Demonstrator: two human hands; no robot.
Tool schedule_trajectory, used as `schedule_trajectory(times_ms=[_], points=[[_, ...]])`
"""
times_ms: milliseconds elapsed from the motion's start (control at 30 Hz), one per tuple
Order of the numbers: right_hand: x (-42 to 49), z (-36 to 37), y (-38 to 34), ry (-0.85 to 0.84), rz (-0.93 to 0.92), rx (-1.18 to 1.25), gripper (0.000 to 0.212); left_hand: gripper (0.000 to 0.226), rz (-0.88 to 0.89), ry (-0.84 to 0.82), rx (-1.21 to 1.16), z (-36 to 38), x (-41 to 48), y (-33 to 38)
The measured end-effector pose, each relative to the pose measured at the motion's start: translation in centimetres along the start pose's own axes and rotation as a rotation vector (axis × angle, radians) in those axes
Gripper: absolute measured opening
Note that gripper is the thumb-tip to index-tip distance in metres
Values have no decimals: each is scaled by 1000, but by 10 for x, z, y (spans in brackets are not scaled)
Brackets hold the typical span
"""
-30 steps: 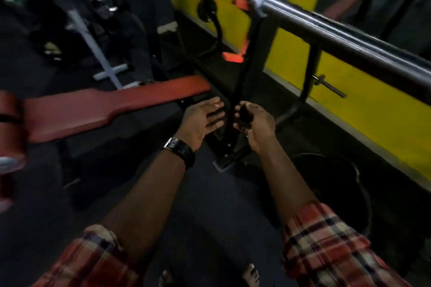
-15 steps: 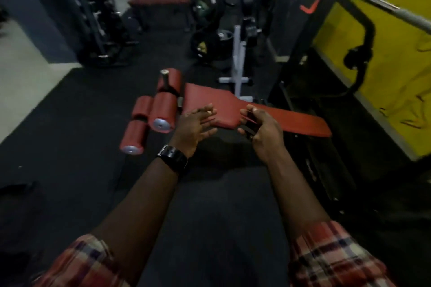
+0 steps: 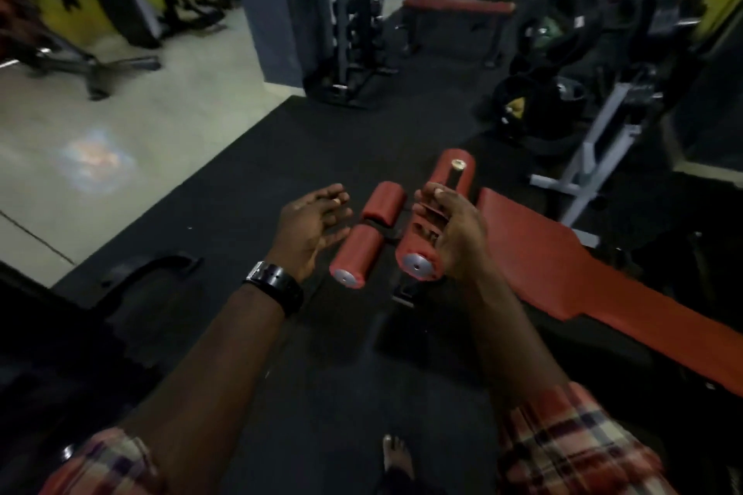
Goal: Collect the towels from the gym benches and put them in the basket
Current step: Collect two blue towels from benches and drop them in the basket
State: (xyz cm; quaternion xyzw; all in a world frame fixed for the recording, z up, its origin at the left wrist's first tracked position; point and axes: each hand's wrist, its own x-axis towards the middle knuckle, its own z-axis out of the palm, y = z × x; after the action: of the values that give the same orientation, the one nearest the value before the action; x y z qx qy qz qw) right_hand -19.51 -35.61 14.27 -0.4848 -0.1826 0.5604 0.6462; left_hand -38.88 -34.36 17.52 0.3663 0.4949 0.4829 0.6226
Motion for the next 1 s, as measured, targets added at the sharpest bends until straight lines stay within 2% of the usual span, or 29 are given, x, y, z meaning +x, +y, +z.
schedule_trajectory(times_ms=[167, 433, 733, 1000], points=[[101, 75, 10, -117, 23, -29, 18, 22, 27, 80, -3, -33, 92, 34], [231, 188, 49, -173, 55, -103, 16, 23, -7, 144, -59, -108, 226, 60], [359, 298, 55, -14, -10, -98, 17, 26, -58, 24, -57, -155, 412, 126], [481, 361, 14, 59, -124, -55, 16, 22, -33, -136, -1, -122, 575, 189]])
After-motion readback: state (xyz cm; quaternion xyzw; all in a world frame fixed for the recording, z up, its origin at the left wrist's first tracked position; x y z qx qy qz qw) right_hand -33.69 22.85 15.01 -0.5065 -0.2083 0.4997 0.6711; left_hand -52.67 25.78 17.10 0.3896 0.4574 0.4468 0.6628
